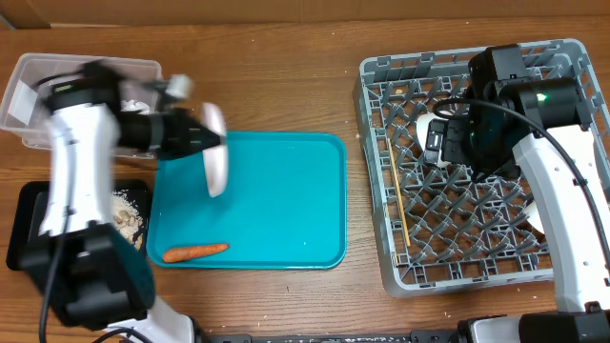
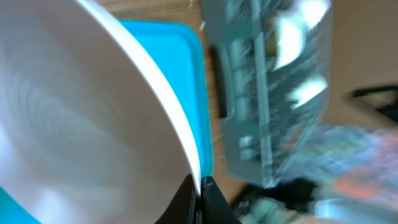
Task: Sort waste into correct bins and load items into the dishwasher
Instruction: 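Bring the emptied plate back and set it on the teal tray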
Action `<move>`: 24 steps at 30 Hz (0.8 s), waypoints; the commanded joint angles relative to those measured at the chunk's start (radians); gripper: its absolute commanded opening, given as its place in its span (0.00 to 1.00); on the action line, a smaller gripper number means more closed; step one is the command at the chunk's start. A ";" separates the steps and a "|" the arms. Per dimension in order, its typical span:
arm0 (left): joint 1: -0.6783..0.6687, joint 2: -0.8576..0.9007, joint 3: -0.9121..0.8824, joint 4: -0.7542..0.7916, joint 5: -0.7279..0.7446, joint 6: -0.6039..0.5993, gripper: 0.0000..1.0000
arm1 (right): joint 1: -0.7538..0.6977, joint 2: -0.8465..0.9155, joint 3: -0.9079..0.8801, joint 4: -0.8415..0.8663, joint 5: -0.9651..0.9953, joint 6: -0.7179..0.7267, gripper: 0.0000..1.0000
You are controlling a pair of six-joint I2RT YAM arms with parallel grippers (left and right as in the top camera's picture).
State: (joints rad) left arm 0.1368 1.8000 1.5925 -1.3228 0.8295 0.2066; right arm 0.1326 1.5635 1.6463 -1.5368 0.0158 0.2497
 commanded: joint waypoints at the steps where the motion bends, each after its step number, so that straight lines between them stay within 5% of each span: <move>1: -0.169 -0.015 0.018 0.061 -0.305 -0.190 0.04 | 0.001 -0.002 -0.002 0.004 0.006 -0.010 1.00; 10: -0.557 0.043 0.002 0.204 -0.716 -0.508 0.04 | 0.001 -0.002 -0.002 0.000 0.004 -0.010 1.00; 20: -0.687 0.134 -0.002 0.225 -0.748 -0.581 0.11 | 0.001 -0.002 -0.002 -0.010 0.005 -0.011 1.00; 21: -0.687 0.135 -0.002 0.220 -0.746 -0.581 0.19 | 0.001 -0.002 -0.002 -0.010 0.005 -0.011 1.00; 22: -0.687 0.134 -0.001 0.216 -0.742 -0.581 0.47 | 0.001 -0.002 -0.002 -0.010 0.005 -0.011 1.00; 24: -0.682 0.133 0.008 0.196 -0.740 -0.581 0.87 | 0.001 -0.002 -0.002 -0.010 0.005 -0.011 1.00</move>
State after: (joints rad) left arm -0.5495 1.9324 1.5921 -1.1107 0.1123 -0.3500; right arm 0.1326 1.5635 1.6463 -1.5471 0.0154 0.2497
